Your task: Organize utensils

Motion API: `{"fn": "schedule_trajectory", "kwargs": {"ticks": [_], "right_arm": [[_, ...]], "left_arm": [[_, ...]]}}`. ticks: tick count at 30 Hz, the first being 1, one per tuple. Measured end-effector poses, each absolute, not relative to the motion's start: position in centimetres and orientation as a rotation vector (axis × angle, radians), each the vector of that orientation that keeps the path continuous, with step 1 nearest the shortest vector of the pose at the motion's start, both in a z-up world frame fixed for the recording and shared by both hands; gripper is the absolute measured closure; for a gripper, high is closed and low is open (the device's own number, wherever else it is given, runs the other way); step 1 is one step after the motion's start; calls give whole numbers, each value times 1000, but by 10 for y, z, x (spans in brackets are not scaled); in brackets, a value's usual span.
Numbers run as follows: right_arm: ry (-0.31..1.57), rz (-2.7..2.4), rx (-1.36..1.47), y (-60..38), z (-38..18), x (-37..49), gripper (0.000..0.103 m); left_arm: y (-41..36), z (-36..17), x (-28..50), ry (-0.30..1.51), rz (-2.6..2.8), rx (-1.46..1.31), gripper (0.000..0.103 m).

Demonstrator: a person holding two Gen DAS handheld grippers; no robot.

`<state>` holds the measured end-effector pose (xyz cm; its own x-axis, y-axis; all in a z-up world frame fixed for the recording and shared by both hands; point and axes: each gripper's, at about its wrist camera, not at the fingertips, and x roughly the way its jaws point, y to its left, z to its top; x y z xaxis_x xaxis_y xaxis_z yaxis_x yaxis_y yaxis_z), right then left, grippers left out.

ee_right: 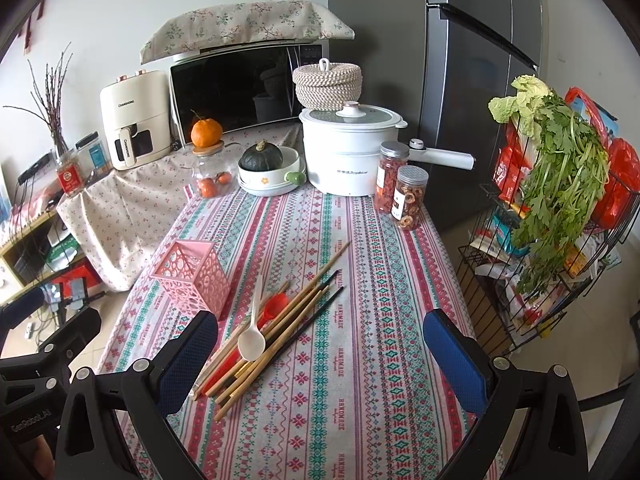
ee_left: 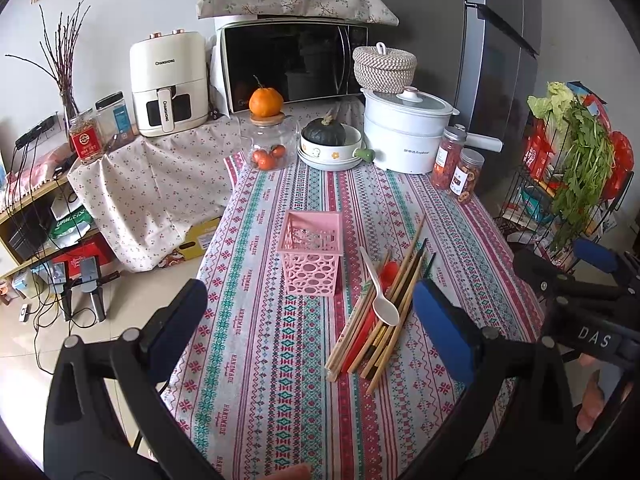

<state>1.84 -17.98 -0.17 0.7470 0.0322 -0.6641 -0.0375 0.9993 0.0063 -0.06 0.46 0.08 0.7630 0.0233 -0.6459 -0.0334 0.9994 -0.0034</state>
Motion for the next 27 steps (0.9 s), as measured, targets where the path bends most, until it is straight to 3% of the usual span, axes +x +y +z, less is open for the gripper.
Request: {"fn": "schedule_trajectory", "kwargs": {"ticks": [27], "right_arm": [[727, 40, -5, -179, -1, 18, 0]], "left_arm": [[0, -2, -1, 706, 28, -6, 1]]}}
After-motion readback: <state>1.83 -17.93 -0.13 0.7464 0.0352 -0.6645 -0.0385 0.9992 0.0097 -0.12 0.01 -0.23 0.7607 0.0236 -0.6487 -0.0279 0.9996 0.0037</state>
